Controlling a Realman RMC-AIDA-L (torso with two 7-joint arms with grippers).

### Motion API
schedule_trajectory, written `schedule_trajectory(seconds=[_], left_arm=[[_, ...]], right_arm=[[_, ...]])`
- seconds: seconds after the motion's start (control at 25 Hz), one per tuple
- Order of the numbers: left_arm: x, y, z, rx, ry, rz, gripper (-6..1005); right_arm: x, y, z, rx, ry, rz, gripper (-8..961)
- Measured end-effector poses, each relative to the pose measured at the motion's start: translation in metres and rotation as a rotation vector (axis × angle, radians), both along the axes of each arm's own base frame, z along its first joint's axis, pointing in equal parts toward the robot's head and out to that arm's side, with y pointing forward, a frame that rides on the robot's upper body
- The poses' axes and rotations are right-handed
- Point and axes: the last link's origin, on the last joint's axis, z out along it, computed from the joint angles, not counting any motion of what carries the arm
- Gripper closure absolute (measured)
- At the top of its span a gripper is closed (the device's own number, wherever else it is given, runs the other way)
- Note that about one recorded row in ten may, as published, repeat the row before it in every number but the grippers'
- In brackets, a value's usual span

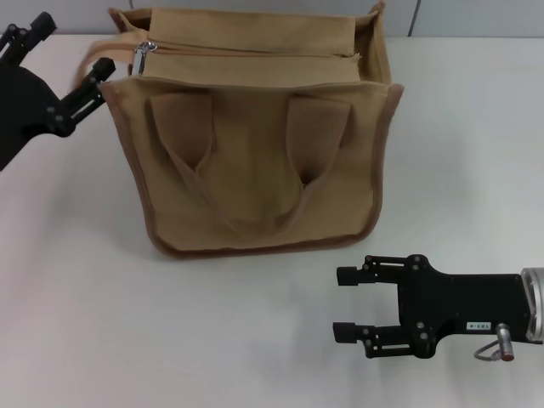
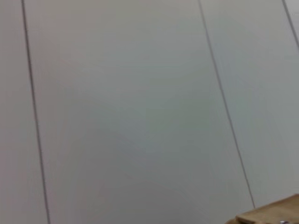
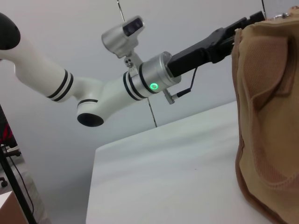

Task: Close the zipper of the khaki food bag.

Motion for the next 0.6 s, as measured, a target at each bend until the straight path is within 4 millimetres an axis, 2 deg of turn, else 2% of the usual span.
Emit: schedule_trajectory(seconds=[0.28,0.48,0.6], left_arm=[[0.001,-0.004,-0.008,0.036,0.07,-0.033,267],[0.001,-0.005,-0.009,0.055,0.086,-0.039,431],[0.002,-0.005,-0.009,0.061,0.09,-0.044,518]], right_arm=[[0.0,-0.001,0.001,-0.002,0.007,-0.001,209],[-0.003,-0.001,0.001,-0.009,0.021,0.005,209],[-0.013,-0.003,0.003,-0.032,0.08,0.028,209]])
